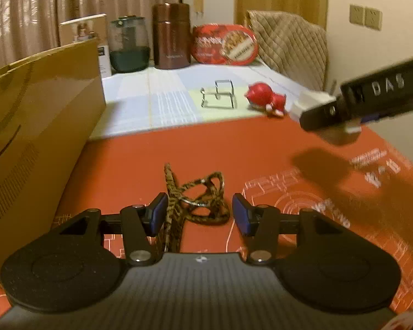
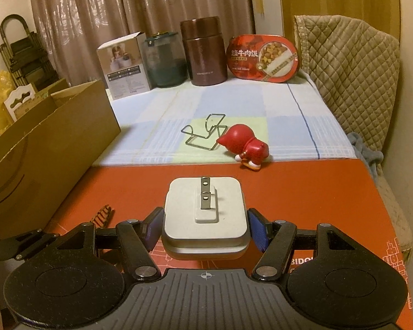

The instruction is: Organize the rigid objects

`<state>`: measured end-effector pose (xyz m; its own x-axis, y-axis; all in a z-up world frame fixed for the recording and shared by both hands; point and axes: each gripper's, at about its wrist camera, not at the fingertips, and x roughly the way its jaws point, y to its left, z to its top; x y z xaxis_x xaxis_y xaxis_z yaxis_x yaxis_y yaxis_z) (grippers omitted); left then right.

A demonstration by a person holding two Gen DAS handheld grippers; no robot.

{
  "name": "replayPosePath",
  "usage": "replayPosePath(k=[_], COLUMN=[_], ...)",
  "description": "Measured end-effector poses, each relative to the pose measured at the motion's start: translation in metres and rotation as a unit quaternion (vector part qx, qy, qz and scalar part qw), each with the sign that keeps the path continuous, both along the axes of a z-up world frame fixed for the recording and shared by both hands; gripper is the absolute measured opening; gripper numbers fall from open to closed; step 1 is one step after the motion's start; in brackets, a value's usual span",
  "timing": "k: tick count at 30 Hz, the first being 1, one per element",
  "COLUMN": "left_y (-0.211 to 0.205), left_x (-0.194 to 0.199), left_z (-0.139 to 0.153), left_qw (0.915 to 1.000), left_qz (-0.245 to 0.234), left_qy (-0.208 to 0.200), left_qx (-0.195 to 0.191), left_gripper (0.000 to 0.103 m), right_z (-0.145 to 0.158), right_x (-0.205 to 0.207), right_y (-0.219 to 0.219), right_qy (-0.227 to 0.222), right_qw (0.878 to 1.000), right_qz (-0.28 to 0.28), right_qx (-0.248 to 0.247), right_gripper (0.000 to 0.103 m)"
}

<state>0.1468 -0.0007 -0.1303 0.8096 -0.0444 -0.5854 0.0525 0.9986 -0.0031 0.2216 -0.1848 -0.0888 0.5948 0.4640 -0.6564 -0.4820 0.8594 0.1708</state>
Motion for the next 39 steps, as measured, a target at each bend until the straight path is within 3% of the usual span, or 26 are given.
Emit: replayPosePath(k=[5, 9, 16, 26, 39], left_y=[0.006, 0.007, 0.011, 0.008, 0.011], left_x=[0.007, 0.009, 0.003, -0.028, -0.082], left_z=[-0.002, -0.001, 0.007, 0.047, 0.106], left_qw=[0.9998, 0.9997, 0.9992, 0.9988, 0.9986], left_qz=[0.016, 0.021, 0.023, 0.026, 0.004], left_qy=[0.007, 0.007, 0.02, 0.011, 0.005], left_qx=[-0.013, -0.011, -0.024, -0.039, -0.053], left_gripper=[0.045, 0.036, 0.035, 0.035, 0.035], right_z=[-0.002, -0.003, -0.002, 0.002, 0.041], right_x=[-0.001, -0.001, -0.008, -0.044, -0.116], right_y=[0.002, 0.003, 0.006, -0.002, -0.005], right_qy=[0.002, 0.003, 0.0, 0.017, 0.018], right_qw=[1.0, 1.0, 1.0, 0.999, 0.998], right_qz=[0.005, 0.005, 0.011, -0.02, -0.054], right_qx=[0.001, 0.0, -0.002, 0.027, 0.003], right_gripper=[0.061, 0.061, 0.061, 0.061, 0.061])
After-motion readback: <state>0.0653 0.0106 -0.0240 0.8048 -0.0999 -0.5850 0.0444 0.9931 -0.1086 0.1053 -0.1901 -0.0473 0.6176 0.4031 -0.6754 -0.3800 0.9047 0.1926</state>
